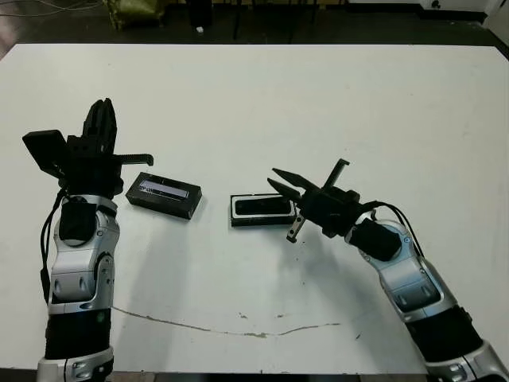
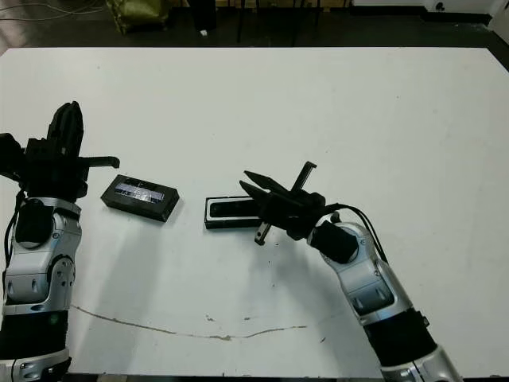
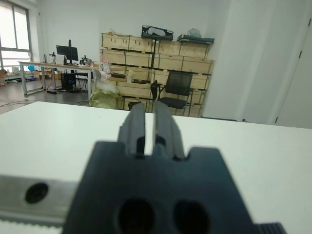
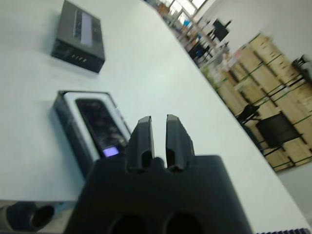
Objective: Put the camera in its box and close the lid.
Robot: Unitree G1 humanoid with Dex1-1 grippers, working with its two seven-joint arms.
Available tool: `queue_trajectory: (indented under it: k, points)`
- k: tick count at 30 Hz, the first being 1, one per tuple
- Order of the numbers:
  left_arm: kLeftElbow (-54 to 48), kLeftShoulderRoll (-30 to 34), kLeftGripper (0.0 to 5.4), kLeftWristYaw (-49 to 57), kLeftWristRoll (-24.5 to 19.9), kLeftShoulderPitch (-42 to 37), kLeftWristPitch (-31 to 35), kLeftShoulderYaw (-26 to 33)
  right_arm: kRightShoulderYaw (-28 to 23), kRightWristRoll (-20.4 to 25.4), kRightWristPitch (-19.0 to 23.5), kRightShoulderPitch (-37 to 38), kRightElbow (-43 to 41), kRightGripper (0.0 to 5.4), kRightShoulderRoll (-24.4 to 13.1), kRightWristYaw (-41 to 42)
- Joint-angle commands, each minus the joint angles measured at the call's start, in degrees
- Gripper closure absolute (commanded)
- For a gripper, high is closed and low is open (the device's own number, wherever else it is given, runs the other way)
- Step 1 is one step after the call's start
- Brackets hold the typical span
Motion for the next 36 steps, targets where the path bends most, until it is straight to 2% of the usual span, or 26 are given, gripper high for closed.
queue_trajectory:
  k: [1,8,12,18,24,29,36]
  points:
    - [0.84,-0.31,5.40,0.20,-0.48,0.95,0.72,0.36,1.06,-1.19,5.09,2.32,-2.61,5.39,-1.39,1.99]
    - [0.45,-0.12,5.40,0.40,0.10,1.18,0.67,0.24,1.25,-0.33,8.90,5.07,-4.18,5.39,-2.74,3.88]
    - [0.45,-0.08,5.40,0.16,-0.12,1.17,0.50,0.39,0.69,-0.92,9.39,6.71,-3.24,5.39,-3.71,3.08]
    - [0.90,0.20,5.40,-0.43,-0.21,0.98,0.41,0.43,-1.34,-0.15,4.99,8.62,0.87,5.39,-5.28,0.82]
    - [0.55,-0.10,5.40,0.00,0.01,0.86,1.11,0.35,-3.39,1.39,5.35,9.47,0.20,5.39,-5.18,-0.32]
    - [0.17,0.25,5.40,0.13,0.58,0.92,1.08,0.18,-8.60,9.21,1.34,10.52,-2.04,5.39,-3.52,-1.16]
    - [0.15,1.10,5.40,-0.45,1.00,0.72,0.86,0.05,-18.90,28.18,-3.33,10.67,-5.79,5.39,-0.01,0.87]
